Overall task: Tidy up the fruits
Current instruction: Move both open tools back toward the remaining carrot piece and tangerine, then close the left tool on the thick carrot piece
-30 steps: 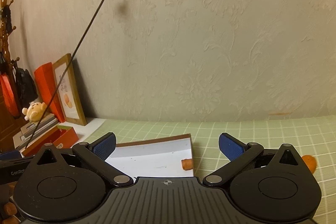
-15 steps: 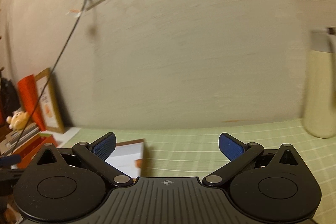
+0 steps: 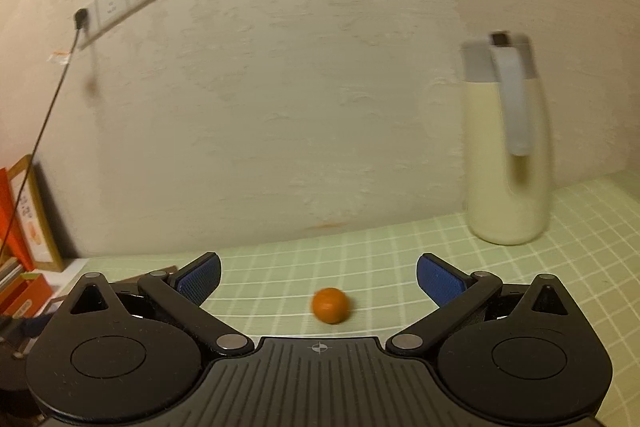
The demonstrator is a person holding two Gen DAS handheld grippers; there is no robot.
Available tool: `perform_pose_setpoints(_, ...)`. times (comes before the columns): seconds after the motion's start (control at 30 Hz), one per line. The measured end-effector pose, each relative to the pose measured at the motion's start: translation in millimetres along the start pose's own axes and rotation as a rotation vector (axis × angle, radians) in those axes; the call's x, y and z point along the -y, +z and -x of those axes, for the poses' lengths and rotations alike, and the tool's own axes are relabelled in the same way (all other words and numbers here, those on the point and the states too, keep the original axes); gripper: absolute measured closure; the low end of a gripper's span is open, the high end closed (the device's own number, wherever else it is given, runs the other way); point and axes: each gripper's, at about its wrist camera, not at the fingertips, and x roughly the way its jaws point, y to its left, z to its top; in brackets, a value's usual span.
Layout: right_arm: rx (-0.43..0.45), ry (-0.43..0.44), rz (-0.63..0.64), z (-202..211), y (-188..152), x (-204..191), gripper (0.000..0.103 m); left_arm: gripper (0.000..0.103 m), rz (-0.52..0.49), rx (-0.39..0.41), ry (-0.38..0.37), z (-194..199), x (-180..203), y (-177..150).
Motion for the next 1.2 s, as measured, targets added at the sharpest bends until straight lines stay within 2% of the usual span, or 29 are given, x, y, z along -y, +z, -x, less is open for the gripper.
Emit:
perform_pose_setpoints(0.2,-0.015,-0.045,-0.036,5,0,25,0.000,0.029,-0.040,-0.031,-0.091,-17,42,-5)
perform_pose_setpoints(0.27,-0.014,-0.056,-0.043,7,0,31,0.000,0.034,-0.054,-0.045,-0.116,-23,54,-6)
perform_pose_setpoints(0.4,-0.012,-0.073,-0.038,8,0,38,0.000,0.036,-0.066,-0.068,-0.146,-36,69,-9)
perform_pose_setpoints(0.7,-0.061,-0.140,-0.025,1,-7,53,0.000,0.036,-0.064,-0.093,-0.175,-53,92,-9)
perform_pose_setpoints(0.93,-0.085,-0.133,-0.018,-9,-8,57,0.000,0.036,-0.074,-0.105,-0.181,-67,112,-13)
perform_pose_setpoints(1.2,-0.075,-0.129,-0.017,-14,-6,58,0.000,0.047,-0.040,-0.139,-0.173,-86,118,-15)
